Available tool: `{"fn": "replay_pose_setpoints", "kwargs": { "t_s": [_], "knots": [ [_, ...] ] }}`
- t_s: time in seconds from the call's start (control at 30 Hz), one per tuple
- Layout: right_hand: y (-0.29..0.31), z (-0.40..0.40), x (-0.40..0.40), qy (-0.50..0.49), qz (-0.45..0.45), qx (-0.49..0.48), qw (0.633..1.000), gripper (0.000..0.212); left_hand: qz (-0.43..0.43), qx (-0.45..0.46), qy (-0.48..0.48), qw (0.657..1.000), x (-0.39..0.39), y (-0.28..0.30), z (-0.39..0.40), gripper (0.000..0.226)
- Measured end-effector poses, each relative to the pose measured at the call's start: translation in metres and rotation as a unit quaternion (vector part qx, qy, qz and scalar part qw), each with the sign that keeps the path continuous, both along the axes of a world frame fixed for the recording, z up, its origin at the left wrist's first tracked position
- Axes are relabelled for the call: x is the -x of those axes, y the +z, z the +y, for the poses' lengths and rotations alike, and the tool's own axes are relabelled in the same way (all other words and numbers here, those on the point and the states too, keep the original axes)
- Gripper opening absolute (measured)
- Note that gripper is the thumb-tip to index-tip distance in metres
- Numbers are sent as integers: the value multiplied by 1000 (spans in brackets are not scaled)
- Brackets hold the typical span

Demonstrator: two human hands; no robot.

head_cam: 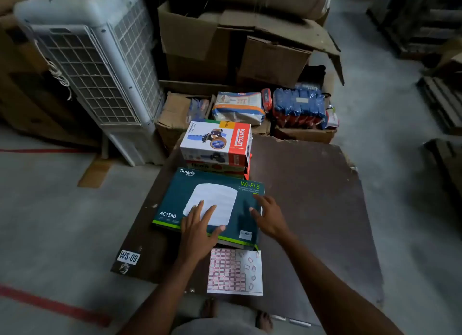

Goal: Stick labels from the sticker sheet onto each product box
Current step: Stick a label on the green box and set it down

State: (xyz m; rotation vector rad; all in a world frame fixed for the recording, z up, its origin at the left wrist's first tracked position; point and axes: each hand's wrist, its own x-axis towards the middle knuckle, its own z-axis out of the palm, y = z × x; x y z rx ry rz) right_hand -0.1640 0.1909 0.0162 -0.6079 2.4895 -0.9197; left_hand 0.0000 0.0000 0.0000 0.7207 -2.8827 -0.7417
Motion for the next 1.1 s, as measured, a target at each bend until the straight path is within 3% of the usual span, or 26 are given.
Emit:
{"fn": "replay_pose_setpoints", "kwargs": {
  "t_s": [0.2, 0.37, 0.6, 0.83, 1.1],
  "knots": [
    [5, -28, 28, 49, 17, -125, 991, 63, -98, -21, 3, 995, -8, -19, 1, 89],
    [15, -46, 57, 89, 30, -170, 981, 72, -164, -38, 51, 984, -4, -24, 16, 102],
    [4, -55, 74, 151, 9, -204, 967, 84, -143, -32, 25, 989, -8, -41, 12, 100],
    [3, -68, 82, 114, -24, -194, 974, 105, -118, -15, 7, 993, -8, -55, 11, 107],
    [-7, -77, 94, 122, -24, -229, 966, 104, -148, 38, -46, 987, -2, -51, 22, 98]
  ]
}}
